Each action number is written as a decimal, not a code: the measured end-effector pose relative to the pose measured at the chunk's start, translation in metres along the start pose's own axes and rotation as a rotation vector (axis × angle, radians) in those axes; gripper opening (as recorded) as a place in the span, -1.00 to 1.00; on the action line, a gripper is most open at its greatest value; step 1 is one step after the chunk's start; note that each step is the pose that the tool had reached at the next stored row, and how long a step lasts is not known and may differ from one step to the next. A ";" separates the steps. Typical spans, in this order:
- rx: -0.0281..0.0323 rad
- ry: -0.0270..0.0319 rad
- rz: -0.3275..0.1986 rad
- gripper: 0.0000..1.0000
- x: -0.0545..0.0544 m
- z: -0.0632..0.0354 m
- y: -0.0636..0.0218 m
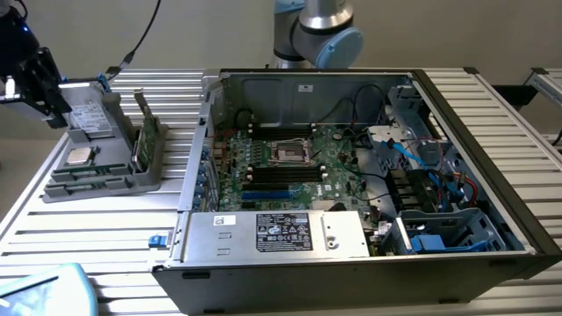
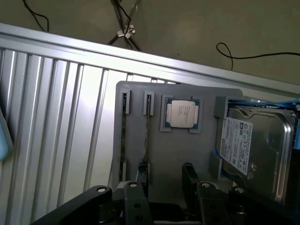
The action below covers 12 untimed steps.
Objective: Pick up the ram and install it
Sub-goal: 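Pick up the ram and move it above insertion slot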
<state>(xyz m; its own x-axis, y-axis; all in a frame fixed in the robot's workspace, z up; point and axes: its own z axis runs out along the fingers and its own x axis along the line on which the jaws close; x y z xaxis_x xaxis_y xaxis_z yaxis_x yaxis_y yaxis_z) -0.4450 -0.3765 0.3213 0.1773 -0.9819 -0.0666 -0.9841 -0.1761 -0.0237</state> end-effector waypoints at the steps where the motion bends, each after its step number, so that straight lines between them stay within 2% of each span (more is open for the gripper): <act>1: -0.0015 -0.0030 0.000 -0.15 0.002 0.0003 0.0004; 3: -0.0062 -0.0068 0.001 -0.15 0.005 0.0015 0.0009; 6: -0.0095 -0.0119 0.001 -0.15 0.009 0.0054 0.0010; 12: -0.0107 -0.0158 0.001 -0.15 0.014 0.0148 0.0008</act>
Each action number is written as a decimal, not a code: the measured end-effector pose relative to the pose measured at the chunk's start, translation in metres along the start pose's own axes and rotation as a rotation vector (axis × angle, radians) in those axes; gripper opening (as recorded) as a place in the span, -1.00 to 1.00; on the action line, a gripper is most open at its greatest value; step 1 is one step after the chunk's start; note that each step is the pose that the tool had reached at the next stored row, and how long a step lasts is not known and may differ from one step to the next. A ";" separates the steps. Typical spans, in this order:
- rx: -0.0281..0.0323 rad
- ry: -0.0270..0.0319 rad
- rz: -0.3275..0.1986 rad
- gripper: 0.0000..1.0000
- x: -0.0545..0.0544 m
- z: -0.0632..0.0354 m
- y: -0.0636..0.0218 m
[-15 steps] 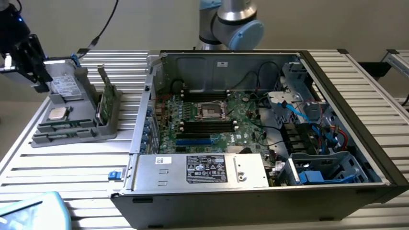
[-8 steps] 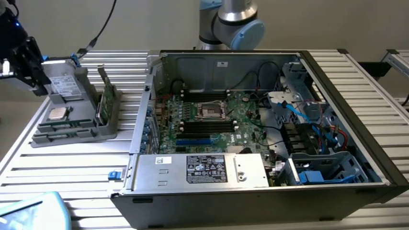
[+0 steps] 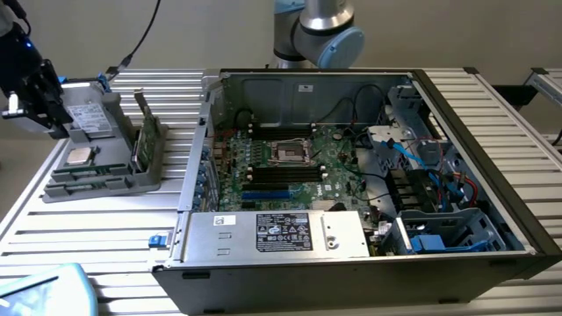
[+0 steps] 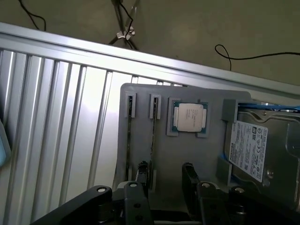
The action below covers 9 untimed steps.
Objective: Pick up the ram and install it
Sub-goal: 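Pick up the ram and move it above insertion slot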
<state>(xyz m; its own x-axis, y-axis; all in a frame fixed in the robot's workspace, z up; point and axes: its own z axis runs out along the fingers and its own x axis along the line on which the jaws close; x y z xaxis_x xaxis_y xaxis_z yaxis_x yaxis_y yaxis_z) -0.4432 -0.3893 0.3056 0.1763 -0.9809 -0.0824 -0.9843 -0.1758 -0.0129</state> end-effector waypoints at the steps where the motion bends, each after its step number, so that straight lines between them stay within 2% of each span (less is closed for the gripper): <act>1: 0.0001 -0.0005 0.000 -0.15 0.001 0.0019 -0.0002; 9: -0.0003 -0.0017 0.000 -0.15 0.004 0.0164 -0.0005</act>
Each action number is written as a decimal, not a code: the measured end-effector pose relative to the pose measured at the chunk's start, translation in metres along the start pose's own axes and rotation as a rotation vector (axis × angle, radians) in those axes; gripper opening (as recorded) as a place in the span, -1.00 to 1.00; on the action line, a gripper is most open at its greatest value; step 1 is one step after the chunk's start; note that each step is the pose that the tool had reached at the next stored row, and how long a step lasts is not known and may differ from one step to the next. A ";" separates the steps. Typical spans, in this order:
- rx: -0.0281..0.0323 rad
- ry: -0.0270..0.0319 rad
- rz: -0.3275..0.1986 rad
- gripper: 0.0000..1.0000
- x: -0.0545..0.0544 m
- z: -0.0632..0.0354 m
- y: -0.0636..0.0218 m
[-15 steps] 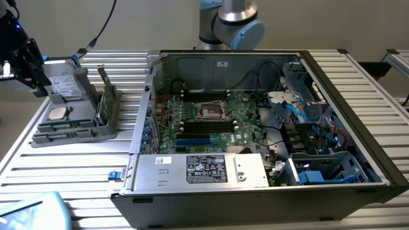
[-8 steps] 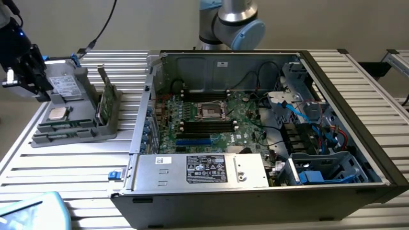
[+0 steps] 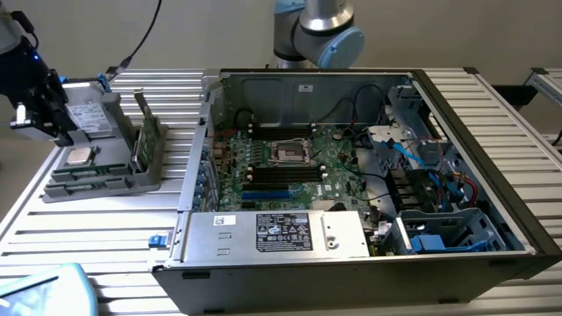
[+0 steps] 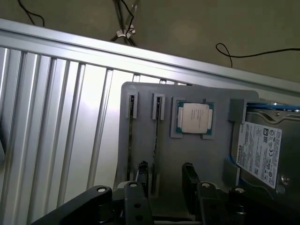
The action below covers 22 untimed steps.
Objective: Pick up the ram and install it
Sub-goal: 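Pick up the ram and move it above insertion slot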
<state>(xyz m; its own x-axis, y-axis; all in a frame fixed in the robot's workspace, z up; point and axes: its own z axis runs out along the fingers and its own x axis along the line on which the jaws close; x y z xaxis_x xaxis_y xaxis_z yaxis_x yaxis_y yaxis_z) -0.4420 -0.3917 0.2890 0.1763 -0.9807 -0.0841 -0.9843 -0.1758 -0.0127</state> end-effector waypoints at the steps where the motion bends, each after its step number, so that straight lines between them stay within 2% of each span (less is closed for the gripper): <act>1: -0.0002 -0.0001 0.000 -0.15 0.000 0.0018 0.0000; 5: -0.0024 -0.0005 0.000 -0.15 0.001 0.0090 0.0002; 8: -0.0072 -0.0014 0.001 -0.15 0.002 0.0143 0.0002; 13: -0.0248 -0.0046 0.002 -0.15 0.012 0.0194 -0.0019; 16: -0.0367 -0.0070 0.003 -0.15 0.018 0.0219 -0.0059; 17: -0.0388 -0.0074 0.003 -0.15 0.018 0.0226 -0.0077; 22: -0.0398 -0.0076 0.004 -0.15 0.019 0.0298 -0.0108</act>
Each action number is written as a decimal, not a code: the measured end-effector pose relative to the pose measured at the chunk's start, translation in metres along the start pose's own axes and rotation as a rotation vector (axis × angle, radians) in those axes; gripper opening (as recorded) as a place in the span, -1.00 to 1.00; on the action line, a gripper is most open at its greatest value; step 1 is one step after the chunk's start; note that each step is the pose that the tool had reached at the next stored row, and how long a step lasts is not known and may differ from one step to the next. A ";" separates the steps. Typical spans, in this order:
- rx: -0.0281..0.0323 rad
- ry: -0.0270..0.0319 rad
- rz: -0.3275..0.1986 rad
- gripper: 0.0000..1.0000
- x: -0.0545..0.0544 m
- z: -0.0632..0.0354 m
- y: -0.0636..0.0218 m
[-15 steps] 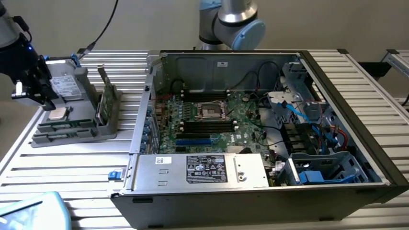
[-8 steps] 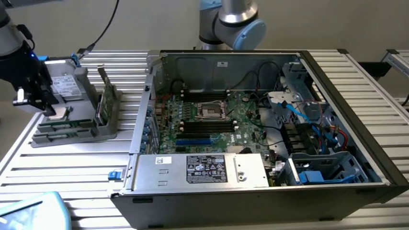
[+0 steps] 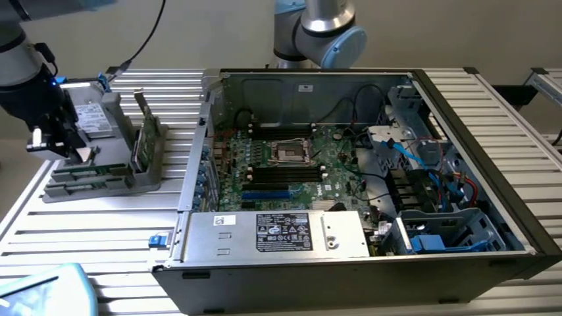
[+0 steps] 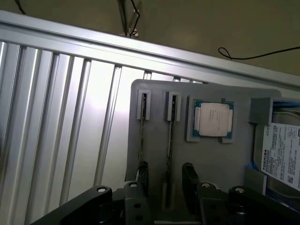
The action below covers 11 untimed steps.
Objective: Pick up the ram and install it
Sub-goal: 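Pick up the ram and move it above insertion slot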
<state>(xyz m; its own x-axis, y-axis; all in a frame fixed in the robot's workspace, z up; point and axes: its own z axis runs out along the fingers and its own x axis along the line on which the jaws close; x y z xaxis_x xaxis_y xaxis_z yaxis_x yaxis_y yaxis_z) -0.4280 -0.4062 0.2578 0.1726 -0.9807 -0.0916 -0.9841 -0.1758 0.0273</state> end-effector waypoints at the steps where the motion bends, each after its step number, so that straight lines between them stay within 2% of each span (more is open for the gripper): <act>1: -0.0005 -0.0001 0.000 -0.15 0.000 0.0018 0.0000; 7: -0.0070 -0.0010 0.001 -0.15 0.001 0.0100 -0.0009; 9: -0.0103 -0.0016 0.001 -0.19 0.001 0.0123 -0.0015; 10: -0.0125 -0.0020 0.001 -0.33 0.002 0.0134 -0.0019; 11: -0.0152 -0.0024 0.001 -0.33 0.002 0.0144 -0.0027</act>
<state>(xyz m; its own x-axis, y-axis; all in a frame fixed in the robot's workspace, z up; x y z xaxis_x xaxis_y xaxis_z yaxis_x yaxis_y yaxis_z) -0.4256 -0.4063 0.2433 0.1714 -0.9807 -0.0939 -0.9835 -0.1759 0.0426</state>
